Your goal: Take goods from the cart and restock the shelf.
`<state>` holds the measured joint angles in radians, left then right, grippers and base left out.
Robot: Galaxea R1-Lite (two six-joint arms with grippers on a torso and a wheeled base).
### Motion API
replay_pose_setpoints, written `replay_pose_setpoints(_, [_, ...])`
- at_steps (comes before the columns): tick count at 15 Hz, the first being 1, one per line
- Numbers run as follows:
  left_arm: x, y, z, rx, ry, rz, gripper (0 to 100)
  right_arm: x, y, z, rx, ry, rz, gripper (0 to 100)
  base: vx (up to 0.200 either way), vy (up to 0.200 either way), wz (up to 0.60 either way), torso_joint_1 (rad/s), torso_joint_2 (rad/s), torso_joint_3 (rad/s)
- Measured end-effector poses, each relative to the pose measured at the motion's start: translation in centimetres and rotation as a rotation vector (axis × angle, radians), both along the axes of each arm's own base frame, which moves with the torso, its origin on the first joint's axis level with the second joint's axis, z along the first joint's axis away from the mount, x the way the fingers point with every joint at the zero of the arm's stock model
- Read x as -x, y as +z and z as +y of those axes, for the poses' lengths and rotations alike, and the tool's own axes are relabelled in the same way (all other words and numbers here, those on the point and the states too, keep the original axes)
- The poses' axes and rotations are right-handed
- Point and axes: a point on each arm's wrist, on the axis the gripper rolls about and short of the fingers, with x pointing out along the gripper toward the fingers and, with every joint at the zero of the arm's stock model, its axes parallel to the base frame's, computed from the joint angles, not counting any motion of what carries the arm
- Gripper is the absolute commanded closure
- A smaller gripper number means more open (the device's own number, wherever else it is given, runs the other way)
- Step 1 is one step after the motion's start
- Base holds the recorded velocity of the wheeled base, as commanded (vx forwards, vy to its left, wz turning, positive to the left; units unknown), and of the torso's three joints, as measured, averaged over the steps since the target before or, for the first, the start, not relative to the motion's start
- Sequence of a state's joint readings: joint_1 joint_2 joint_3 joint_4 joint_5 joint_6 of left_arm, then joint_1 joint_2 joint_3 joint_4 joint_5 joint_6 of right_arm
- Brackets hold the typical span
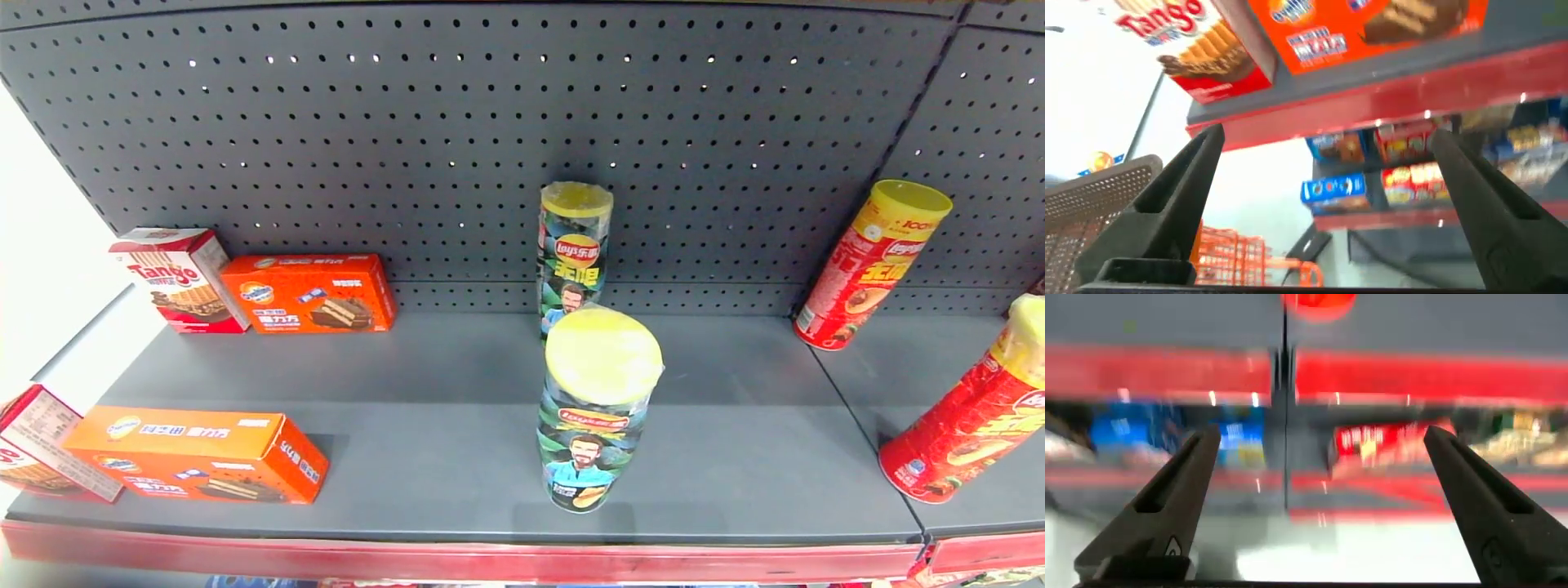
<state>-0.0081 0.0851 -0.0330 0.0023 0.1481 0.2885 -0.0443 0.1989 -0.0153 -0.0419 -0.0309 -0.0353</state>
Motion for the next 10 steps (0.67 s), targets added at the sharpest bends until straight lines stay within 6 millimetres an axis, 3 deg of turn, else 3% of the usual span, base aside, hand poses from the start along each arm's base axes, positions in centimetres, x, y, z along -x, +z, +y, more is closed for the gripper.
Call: replay_pose_setpoints(10, [0.5, -0.4, 0.0, 0.105, 0.026, -0.129, 0, 1.5, -1.2, 0.1, -0.028, 0.047, -0.130, 0, 0.000, 0.000, 0.00, 0.000, 0.00, 0.000])
